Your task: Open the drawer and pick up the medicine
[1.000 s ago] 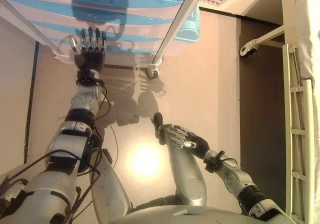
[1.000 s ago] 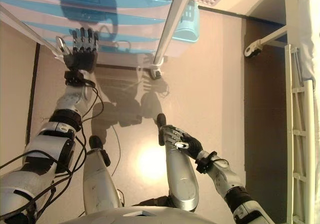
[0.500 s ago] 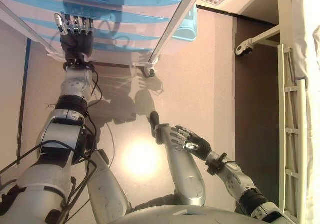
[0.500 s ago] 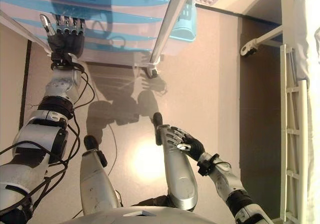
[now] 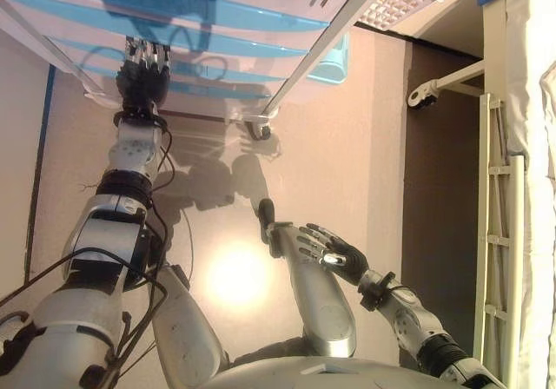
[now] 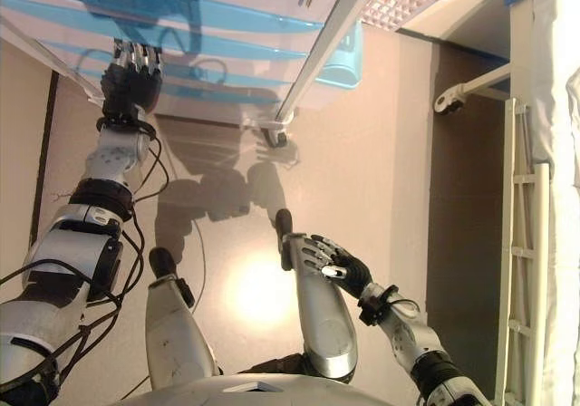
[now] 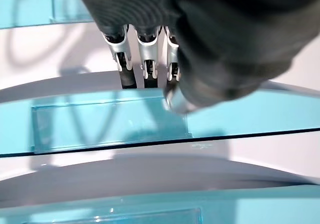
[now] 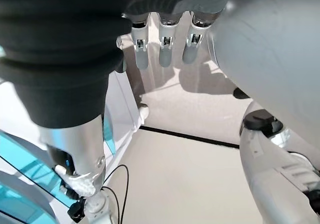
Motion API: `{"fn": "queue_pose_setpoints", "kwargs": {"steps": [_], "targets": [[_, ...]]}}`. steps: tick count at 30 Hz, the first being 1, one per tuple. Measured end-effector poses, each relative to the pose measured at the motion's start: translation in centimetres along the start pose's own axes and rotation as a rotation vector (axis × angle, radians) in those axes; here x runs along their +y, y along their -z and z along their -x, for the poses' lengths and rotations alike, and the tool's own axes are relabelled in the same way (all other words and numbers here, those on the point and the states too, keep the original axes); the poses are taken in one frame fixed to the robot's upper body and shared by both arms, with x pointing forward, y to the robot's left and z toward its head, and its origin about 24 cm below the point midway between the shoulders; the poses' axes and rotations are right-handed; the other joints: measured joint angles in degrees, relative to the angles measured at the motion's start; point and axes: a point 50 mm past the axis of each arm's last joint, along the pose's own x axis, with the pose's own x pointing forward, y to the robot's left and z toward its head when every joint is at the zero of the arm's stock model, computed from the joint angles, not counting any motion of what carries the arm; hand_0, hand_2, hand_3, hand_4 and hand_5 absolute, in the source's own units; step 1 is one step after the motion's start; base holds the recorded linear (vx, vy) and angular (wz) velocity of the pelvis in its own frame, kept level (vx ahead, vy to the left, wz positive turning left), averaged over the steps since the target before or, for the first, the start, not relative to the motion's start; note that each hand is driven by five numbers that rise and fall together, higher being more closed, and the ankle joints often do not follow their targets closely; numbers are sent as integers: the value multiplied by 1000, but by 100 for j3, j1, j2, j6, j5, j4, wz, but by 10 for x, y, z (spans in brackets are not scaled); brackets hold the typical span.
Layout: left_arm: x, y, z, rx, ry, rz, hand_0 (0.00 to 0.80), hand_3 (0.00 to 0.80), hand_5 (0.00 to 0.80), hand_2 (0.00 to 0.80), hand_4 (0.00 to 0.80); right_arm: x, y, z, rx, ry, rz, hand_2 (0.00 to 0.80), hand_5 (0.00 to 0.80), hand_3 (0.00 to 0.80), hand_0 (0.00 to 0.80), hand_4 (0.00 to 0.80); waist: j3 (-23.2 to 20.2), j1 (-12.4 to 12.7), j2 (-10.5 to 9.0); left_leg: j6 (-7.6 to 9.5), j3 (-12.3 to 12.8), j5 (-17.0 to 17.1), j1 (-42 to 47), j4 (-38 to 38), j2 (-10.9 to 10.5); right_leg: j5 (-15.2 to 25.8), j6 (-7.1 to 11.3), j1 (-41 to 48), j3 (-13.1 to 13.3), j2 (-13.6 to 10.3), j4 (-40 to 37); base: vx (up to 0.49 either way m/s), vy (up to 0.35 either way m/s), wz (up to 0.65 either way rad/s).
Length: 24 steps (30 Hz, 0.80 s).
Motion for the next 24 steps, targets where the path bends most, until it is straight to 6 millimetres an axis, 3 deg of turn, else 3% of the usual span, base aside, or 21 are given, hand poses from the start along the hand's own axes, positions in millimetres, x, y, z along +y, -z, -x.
{"fn": "queue_pose_setpoints", "kwargs": {"steps": [11, 17, 24], "targets": [[36, 37, 41, 159, 84, 74, 800, 800, 800, 800, 800, 4, 5, -3, 30, 22, -15, 0, 0, 0, 0, 0, 99, 440, 146, 84, 17, 306, 166, -356, -128, -39, 57, 232, -107, -101, -150, -18, 23, 14], [55, 44, 67, 199, 110, 115, 800, 800, 800, 800, 800, 3, 7, -4, 49, 48, -18, 0, 0, 0, 0, 0, 140, 618, 209, 221, -6, 428, 278, -612, -192, -42, 56, 353, -109, -111, -222, -10, 10, 14], [81, 71, 117, 229, 105, 228, 800, 800, 800, 800, 800, 4, 7, -5, 63, 75, -21, 0, 0, 0, 0, 0, 198, 843, 410, 200, -7, 634, 278, -802, -259, -71, 80, 463, -278, -199, -282, -15, 41, 17]]}}
